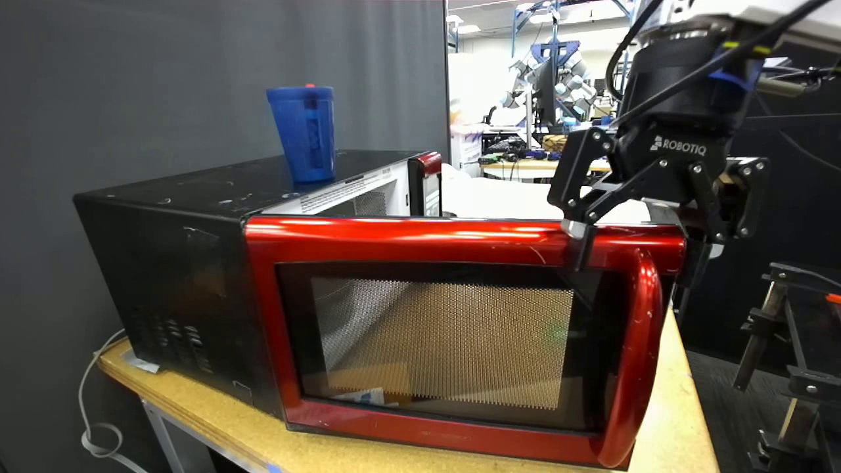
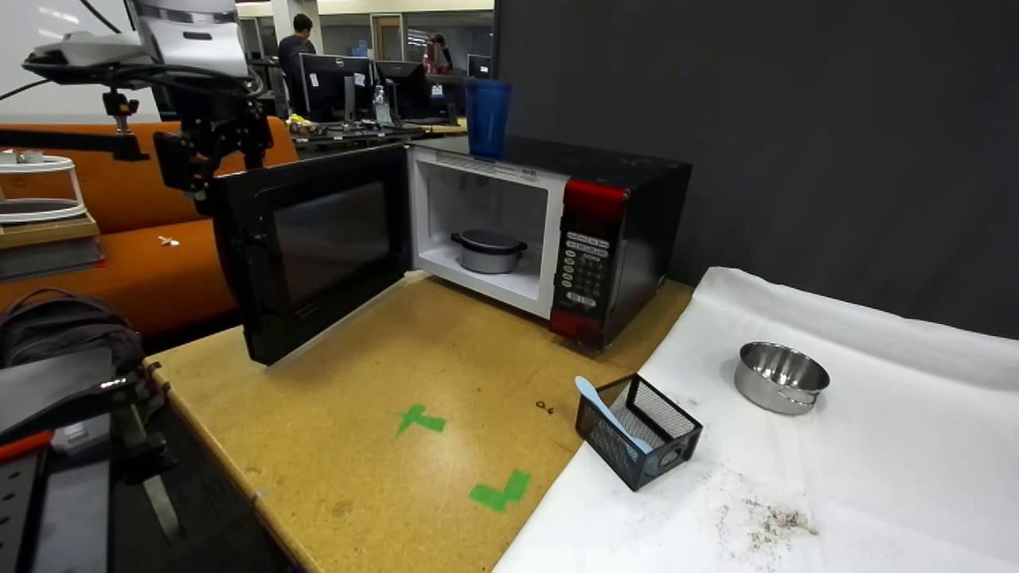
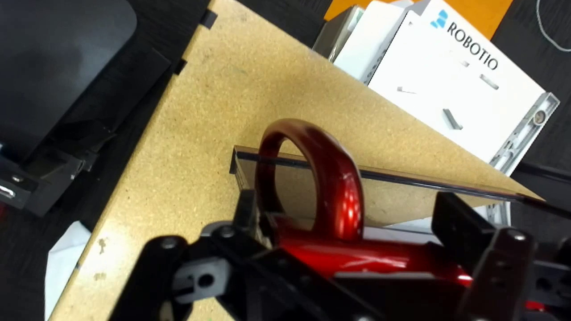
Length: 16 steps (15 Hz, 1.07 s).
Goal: Close the microwave door
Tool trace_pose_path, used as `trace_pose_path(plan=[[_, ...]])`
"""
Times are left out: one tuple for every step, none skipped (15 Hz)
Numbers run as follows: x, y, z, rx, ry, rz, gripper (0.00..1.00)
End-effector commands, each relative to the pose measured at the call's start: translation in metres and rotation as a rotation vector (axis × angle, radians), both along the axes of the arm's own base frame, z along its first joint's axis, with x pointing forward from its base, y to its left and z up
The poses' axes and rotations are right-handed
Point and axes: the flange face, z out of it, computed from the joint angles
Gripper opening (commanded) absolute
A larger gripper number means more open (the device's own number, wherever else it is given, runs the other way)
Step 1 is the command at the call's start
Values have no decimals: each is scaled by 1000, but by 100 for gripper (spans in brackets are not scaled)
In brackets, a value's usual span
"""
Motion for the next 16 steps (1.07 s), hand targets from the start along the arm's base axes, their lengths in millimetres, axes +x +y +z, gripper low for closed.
trace_pose_path(plan=[[-2,-19,-8,-102,-75,-5,100],[-2,-29,-6,-140,-89,-9,100],[3,-36,-3,-176,-99,-18,100],[9,-44,4,-214,-118,-32,100],[17,-50,10,-242,-145,-51,100],[26,-58,20,-274,-179,-78,100],[33,-68,33,-309,-236,-120,100],[42,-72,41,-327,-274,-149,100],[51,-80,51,-360,-323,-180,100],[58,-85,57,-392,-363,-212,100],[64,-86,58,-412,-384,-236,100],[68,-85,57,-422,-383,-255,100],[71,-81,51,-407,-359,-266,100],[71,-76,45,-389,-332,-277,100],[71,-70,38,-362,-305,-280,100],[71,-64,27,-306,-261,-288,100]])
